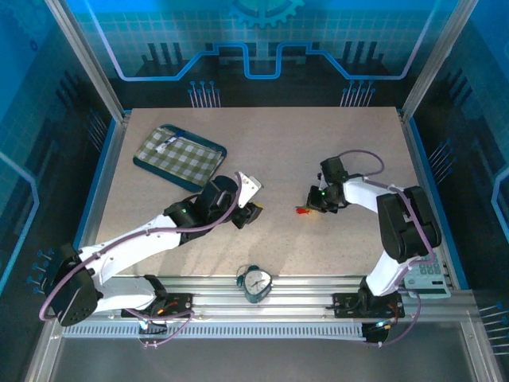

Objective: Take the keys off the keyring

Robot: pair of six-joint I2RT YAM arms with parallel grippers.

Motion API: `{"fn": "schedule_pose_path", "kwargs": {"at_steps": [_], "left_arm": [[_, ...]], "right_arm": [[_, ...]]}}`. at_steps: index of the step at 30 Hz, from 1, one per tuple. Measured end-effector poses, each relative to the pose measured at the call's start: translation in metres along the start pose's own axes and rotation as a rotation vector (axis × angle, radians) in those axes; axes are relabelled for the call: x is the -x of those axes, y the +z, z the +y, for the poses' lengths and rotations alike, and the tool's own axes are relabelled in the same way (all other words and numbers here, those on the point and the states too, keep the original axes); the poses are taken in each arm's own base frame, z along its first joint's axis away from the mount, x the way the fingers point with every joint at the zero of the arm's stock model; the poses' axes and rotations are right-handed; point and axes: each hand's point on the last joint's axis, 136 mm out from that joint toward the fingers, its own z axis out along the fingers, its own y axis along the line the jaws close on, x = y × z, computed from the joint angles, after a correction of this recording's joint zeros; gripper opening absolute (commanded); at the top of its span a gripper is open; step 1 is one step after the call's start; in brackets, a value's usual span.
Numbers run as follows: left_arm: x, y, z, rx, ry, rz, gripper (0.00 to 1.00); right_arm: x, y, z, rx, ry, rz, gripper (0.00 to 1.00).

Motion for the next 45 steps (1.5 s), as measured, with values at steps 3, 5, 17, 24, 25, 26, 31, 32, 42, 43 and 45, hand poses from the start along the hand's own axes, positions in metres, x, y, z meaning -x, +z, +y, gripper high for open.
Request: {"fn": "schedule_pose_path", "kwargs": {"at_steps": [3, 5, 17, 24, 25, 26, 31, 32, 42, 43, 45], "left_arm": [[-0.002, 0.003, -0.001, -0.007, -0.002, 0.010, 0.46], [-0.002, 0.004, -0.002, -0.012, -0.003, 0.009, 0.46], [-0.002, 0.007, -0.007, -0.041, -0.029, 0.008, 0.47], [-0.009, 0.017, -0.016, -0.084, -0.050, 0.041, 0.47], [-0.010, 0.019, -0.018, -0.093, -0.053, 0.048, 0.47], [-0.010, 0.022, -0.020, -0.103, -0.053, 0.055, 0.47], [-0.007, 0.045, -0.036, -0.172, -0.048, 0.104, 0.50], [-0.004, 0.051, -0.039, -0.185, -0.047, 0.112, 0.52], [-0.013, 0.106, -0.067, -0.324, -0.120, 0.209, 0.66], [-0.014, 0.111, -0.068, -0.327, -0.127, 0.217, 0.64], [-0.015, 0.120, -0.069, -0.326, -0.138, 0.230, 0.59]], "right_arm": [[-0.005, -0.001, -0.001, 0.075, 0.087, -0.020, 0.11], [-0.008, 0.000, 0.001, 0.120, 0.141, -0.035, 0.15], [-0.046, 0.011, 0.055, 0.309, 0.250, 0.026, 0.29], [-0.064, -0.010, 0.042, 0.337, 0.288, 0.050, 0.41], [-0.063, -0.017, 0.038, 0.338, 0.291, 0.038, 0.42], [-0.061, -0.024, 0.036, 0.340, 0.290, 0.021, 0.44], [-0.041, -0.072, 0.024, 0.366, 0.248, -0.121, 0.48], [-0.036, -0.081, 0.019, 0.368, 0.249, -0.152, 0.49], [-0.034, -0.114, -0.034, 0.344, 0.327, -0.263, 0.53], [-0.036, -0.114, -0.035, 0.347, 0.327, -0.260, 0.52], [-0.038, -0.116, -0.037, 0.353, 0.328, -0.256, 0.53]]}}
